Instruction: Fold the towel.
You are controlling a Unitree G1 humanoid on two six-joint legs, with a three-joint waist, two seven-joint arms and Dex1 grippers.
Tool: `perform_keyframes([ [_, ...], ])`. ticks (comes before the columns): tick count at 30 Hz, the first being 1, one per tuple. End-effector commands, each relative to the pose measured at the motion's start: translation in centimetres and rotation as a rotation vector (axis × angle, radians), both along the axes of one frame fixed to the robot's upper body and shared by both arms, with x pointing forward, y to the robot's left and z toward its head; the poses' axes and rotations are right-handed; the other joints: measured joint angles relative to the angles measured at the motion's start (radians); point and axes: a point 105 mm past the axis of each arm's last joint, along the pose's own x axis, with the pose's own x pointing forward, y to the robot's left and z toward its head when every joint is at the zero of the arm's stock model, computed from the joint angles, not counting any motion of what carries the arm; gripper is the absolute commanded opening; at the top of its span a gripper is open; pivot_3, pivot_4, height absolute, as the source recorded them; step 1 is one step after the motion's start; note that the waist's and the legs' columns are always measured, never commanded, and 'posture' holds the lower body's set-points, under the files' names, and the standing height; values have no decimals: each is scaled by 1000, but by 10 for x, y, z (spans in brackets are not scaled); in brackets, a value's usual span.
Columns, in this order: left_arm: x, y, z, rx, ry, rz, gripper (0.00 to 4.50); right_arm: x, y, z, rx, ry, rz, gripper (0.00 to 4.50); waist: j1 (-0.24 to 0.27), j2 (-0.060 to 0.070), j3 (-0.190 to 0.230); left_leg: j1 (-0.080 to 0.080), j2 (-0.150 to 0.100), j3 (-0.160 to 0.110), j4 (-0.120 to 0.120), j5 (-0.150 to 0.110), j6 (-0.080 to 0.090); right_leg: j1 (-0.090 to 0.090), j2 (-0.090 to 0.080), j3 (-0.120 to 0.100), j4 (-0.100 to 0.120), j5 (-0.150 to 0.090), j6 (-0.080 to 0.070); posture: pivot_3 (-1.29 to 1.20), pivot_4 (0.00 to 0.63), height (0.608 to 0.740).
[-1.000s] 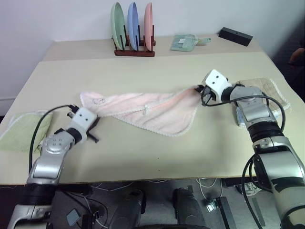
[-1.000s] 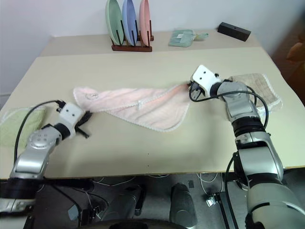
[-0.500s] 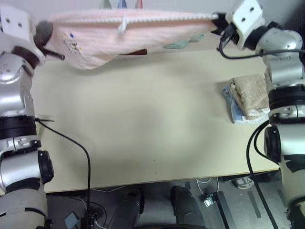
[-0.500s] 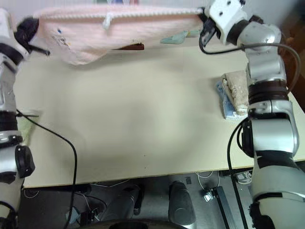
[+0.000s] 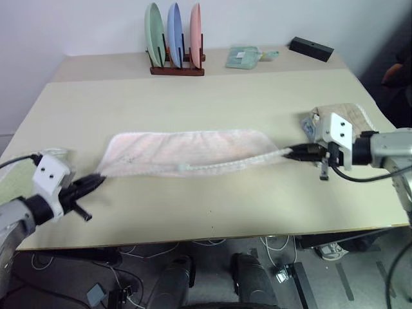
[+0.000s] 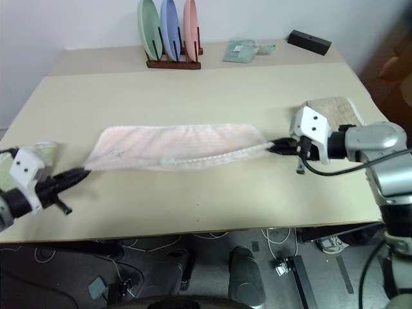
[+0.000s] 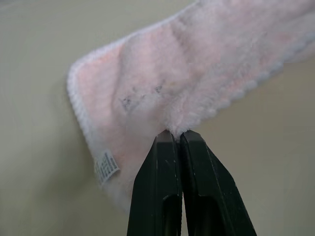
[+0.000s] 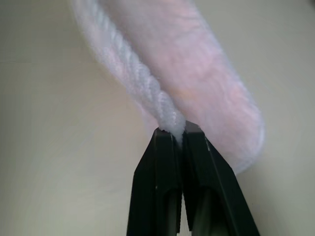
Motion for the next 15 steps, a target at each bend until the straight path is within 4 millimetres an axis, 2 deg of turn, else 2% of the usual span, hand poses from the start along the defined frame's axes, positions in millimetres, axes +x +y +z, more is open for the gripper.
perform_keyframes([
  [1,-10,-9,15,7,4,-70,0,-6,1,11,20,-13,18,86,3,0,0,-1,3,4,0,0,0,0,0,0,0,0,0,0,150,740],
  [3,-8,-6,12,39,15,-61,0,0,1,12,24,-37,-1,86,5,0,0,-1,5,9,0,0,0,0,0,-1,0,2,-3,0,150,740],
  [6,9,-1,9,61,-8,-39,0,18,4,8,18,-90,-39,86,2,0,0,-1,5,13,0,0,0,-1,0,0,0,2,-3,0,150,740],
  [12,65,6,0,57,-71,2,0,66,7,-4,-25,-206,-133,86,0,0,0,-1,6,14,-1,0,0,-2,1,0,0,5,0,0,150,740],
  [15,86,10,-6,62,-82,22,0,83,9,-8,-24,-229,-165,86,-1,0,0,-2,5,14,-1,0,0,-3,1,0,0,7,3,0,150,740],
])
